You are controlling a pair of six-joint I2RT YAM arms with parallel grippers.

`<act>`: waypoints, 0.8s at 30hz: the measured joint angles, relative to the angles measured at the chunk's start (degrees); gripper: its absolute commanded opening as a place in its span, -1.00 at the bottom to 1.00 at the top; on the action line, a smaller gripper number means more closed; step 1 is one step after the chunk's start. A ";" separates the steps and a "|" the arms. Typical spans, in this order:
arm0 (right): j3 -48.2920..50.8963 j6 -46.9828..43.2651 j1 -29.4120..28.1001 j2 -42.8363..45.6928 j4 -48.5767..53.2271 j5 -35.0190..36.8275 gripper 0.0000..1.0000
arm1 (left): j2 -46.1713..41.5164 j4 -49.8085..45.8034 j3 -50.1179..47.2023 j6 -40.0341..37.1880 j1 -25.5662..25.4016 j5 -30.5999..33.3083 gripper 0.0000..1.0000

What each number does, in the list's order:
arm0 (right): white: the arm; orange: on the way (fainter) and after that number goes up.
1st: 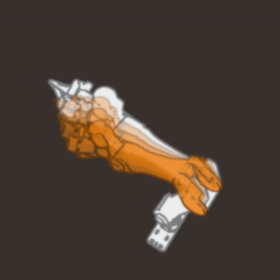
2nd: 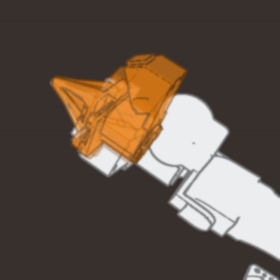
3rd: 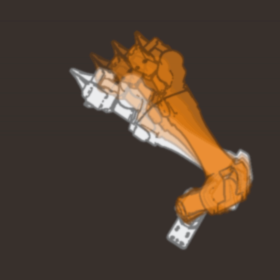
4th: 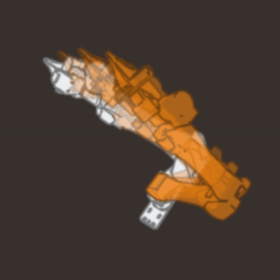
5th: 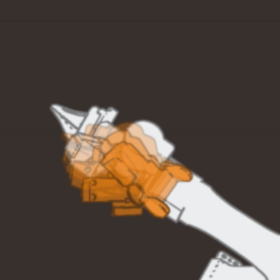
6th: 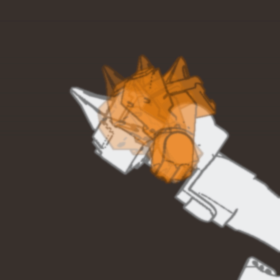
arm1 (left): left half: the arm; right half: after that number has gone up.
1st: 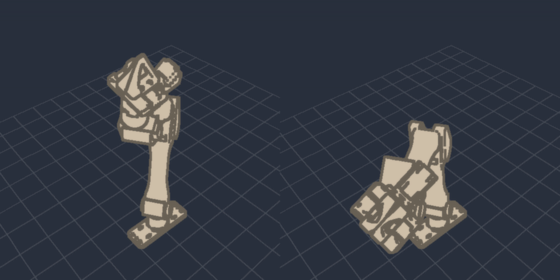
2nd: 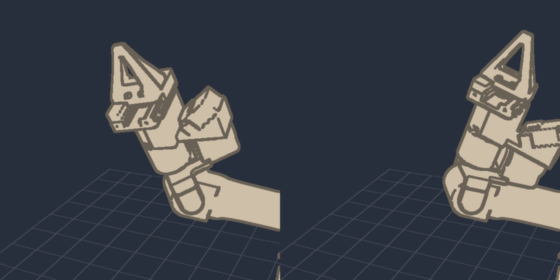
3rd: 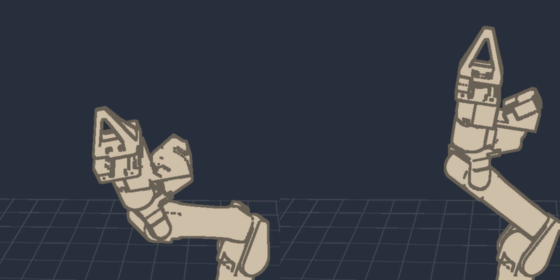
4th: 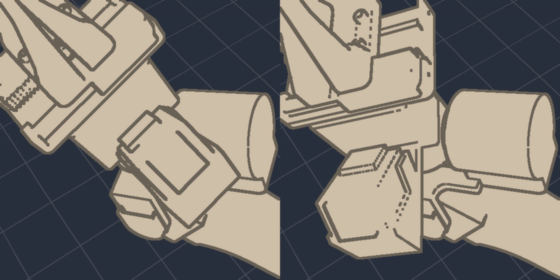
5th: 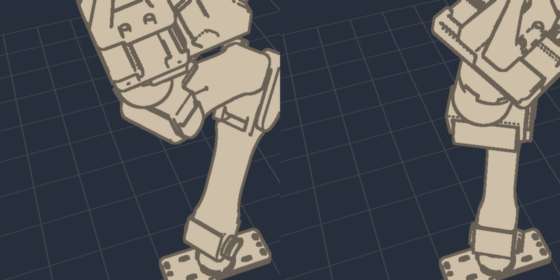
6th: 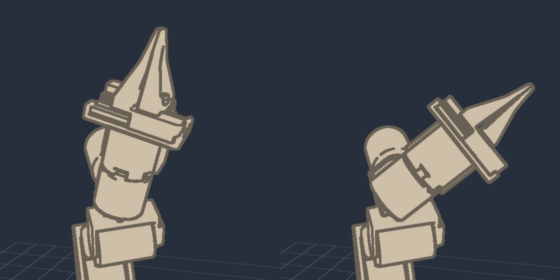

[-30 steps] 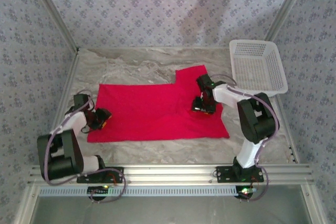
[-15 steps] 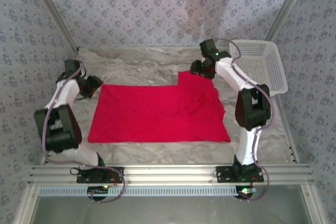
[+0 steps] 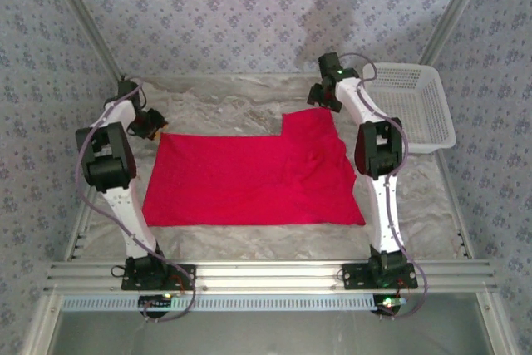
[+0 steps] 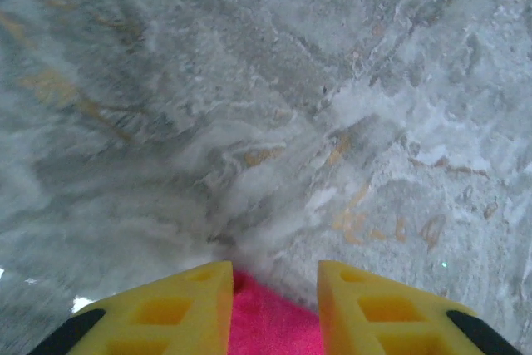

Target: Fold the inside-out t-shirt

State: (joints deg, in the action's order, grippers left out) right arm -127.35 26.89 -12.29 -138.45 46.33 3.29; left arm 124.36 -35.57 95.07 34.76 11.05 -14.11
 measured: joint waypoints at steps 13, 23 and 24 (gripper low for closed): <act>-7.17 -0.33 2.95 -9.38 0.68 -1.14 0.25 | 2.58 -1.14 2.36 -0.42 -0.31 0.09 -1.00; -7.21 0.96 3.32 -9.88 -1.11 -4.63 -0.82 | 2.56 -2.38 2.40 -0.24 -0.31 -0.85 -1.00; -7.21 0.96 3.23 -9.94 -1.14 -4.66 -0.88 | 2.56 -2.43 2.40 -0.22 -0.31 -0.92 -1.00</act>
State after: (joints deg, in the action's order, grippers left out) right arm -134.56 27.86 -9.06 -148.40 45.19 -1.37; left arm 126.91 -38.00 97.47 34.54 10.74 -15.03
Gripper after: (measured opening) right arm 0.117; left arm 0.040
